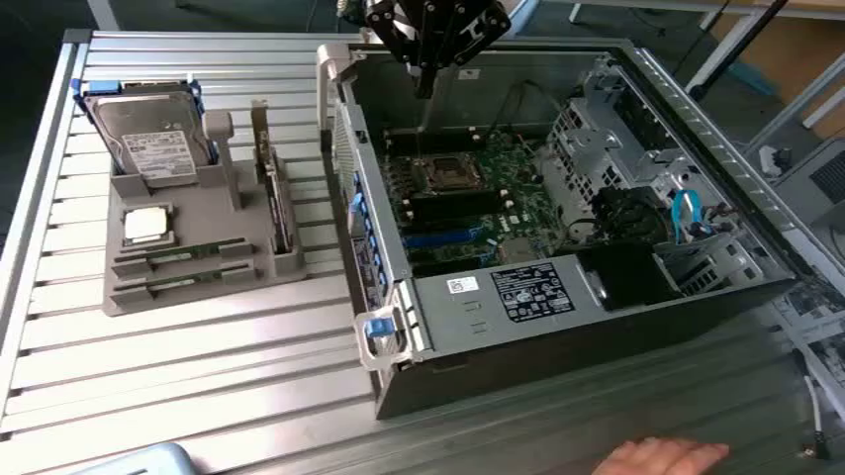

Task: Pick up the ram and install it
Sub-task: 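Reach for the ram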

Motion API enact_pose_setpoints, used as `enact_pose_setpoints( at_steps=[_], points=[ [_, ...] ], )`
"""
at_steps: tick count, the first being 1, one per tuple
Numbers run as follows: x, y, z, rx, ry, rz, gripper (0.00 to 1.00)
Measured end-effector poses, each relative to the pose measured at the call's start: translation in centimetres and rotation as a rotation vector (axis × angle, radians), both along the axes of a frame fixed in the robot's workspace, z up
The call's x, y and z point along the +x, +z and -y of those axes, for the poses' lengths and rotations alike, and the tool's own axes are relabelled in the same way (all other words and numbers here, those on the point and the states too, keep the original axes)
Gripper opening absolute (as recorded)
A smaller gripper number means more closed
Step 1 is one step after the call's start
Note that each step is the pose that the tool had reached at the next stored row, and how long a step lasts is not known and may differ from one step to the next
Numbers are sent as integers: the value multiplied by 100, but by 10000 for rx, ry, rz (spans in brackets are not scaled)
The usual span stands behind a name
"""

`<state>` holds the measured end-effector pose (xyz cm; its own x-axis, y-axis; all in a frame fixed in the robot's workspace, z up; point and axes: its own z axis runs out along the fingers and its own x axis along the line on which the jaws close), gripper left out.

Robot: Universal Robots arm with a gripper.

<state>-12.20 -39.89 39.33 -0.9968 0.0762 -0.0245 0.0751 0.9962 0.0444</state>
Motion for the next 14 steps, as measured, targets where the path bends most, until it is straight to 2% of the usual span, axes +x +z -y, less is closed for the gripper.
enact_pose_setpoints(
  at_steps=[14],
  points=[
    [-27, 0, 0, 0, 1, 0, 11]
  ],
)
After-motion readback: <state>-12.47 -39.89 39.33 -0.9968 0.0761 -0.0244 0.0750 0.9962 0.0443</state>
